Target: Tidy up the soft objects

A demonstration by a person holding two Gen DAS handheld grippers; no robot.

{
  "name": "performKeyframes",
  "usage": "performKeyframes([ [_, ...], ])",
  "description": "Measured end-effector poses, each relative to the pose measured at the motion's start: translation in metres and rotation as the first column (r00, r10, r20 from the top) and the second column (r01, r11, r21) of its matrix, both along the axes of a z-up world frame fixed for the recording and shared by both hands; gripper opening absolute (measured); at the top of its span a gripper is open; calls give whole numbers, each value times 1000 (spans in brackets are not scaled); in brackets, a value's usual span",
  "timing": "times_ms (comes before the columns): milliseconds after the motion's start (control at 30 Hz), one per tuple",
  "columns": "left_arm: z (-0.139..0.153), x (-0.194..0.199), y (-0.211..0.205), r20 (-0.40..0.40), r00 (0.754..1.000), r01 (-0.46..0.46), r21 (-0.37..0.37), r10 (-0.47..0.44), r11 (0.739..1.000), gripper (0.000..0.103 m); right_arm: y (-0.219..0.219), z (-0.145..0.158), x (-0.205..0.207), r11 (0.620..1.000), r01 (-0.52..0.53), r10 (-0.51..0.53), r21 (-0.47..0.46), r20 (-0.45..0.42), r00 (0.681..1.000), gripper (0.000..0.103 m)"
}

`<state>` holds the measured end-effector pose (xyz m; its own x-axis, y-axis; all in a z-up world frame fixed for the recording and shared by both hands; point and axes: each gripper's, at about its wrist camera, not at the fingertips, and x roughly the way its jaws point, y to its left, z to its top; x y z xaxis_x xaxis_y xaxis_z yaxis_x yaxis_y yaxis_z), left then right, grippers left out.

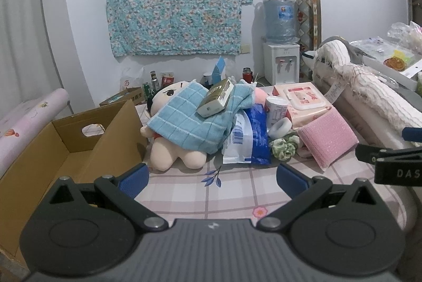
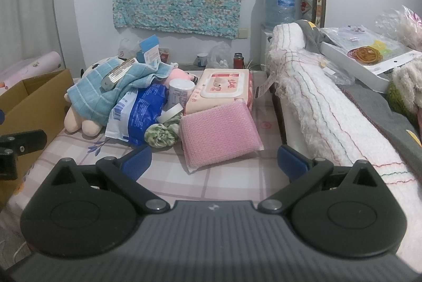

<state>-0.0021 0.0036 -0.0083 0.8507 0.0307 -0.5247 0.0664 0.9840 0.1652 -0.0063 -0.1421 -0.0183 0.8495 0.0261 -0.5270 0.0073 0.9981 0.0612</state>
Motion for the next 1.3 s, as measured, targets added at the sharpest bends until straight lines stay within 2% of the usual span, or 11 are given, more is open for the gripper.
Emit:
performKeyframes([
  [300, -13, 11, -1, -17, 999, 28, 17, -28, 999, 101, 0, 0, 0, 1000, -3, 3, -3, 3, 1000, 102],
  [400, -18, 22, 0, -24, 998, 57, 11, -56, 998, 87, -2, -1, 1, 1000, -12, 12, 8, 5, 1000, 101],
  [567, -33, 54, 14, -68, 993, 96, -72, -100, 993, 66, -8, 1, 8, 992, -57, 59, 117, -14, 998, 74],
  [733, -48, 95, 31, -141, 981, 109, -173, -135, 979, 44, -10, 0, 35, 980, -60, 70, 191, -44, 997, 28],
  [767, -49, 100, 32, -150, 977, 121, -185, -150, 975, 38, -12, -1, 41, 979, -53, 66, 198, -55, 996, 12],
  [800, -50, 106, 33, -159, 973, 134, -207, -169, 969, 36, -14, -5, 48, 980, -45, 61, 196, -76, 995, 11],
  [933, -54, 113, 17, -155, 946, 236, -276, -286, 932, 52, -27, -19, 69, 981, 28, 0, 193, -145, 989, 16],
  [967, -54, 113, 10, -143, 940, 263, -276, -310, 925, 63, -31, -22, 74, 981, 50, -20, 190, -158, 987, 26],
  [1067, -50, 108, -11, -78, 929, 334, -240, -361, 912, 76, -44, -31, 91, 975, 96, -56, 201, -198, 979, 81],
  [1167, -45, 111, -18, -33, 938, 337, -157, -346, 928, 89, -39, -34, 109, 978, 52, -8, 204, -212, 977, 91],
  [1300, -42, 130, -4, -14, 963, 266, -140, -270, 954, 90, -14, -41, 129, 997, -26, 39, 67, -207, 978, 102],
])
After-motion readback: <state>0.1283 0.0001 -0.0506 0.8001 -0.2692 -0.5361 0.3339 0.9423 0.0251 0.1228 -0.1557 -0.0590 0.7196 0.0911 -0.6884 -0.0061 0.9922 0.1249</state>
